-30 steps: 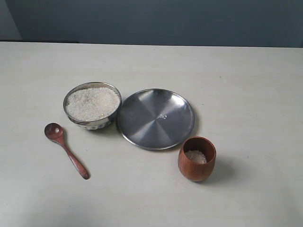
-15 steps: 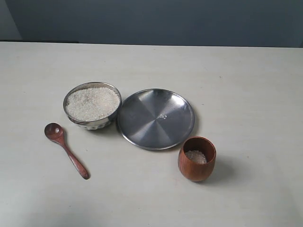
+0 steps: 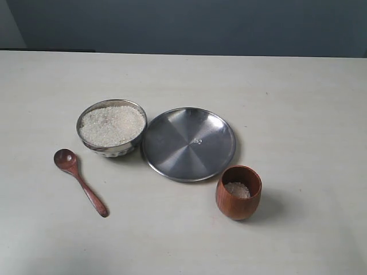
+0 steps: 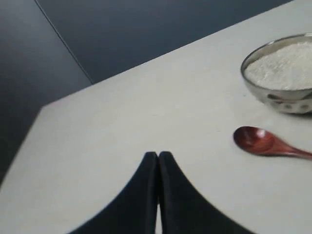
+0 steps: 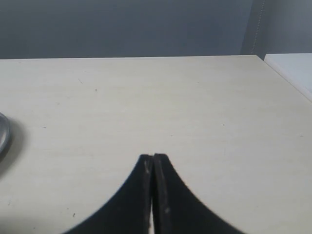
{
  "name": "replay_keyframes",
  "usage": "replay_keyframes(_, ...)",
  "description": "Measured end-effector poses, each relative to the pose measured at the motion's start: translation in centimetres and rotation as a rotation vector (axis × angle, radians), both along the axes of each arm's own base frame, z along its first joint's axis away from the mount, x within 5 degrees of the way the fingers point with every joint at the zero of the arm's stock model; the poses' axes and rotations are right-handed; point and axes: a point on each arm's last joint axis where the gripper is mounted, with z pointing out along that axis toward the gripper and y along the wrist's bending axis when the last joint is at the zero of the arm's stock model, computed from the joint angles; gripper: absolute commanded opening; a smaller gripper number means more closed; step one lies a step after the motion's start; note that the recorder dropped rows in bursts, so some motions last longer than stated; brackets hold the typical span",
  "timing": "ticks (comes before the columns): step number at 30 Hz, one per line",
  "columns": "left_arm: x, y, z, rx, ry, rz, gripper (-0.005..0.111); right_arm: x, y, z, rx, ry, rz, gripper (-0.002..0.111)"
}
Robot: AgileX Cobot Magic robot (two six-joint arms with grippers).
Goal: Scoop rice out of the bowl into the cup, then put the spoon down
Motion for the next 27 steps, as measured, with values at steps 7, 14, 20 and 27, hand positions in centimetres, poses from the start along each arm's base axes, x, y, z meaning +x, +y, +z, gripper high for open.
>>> replay_keyframes(7,0.1,0.1,0.7,0.174,-0.056,-0.018,0.000,0.0,0.0,0.0,0.000,0.000,0.000,0.000)
replay_keyframes(14,0.3,-1.0,3.1,-0.419,-0.388,-0.080,0.000,0.0,0.0,0.0,0.000,0.000,0.000,0.000)
replay_keyframes(20,0.0,-0.2,4.2,-0.841,-0.562,-0.017,0.000,0.0,0.0,0.0,0.000,0.000,0.000,0.000)
replay_keyframes(27,-0.2,0.3,4.7,-0.902,-0.642,-0.001,0.000,0.0,0.0,0.0,0.000,0.000,0.000,0.000)
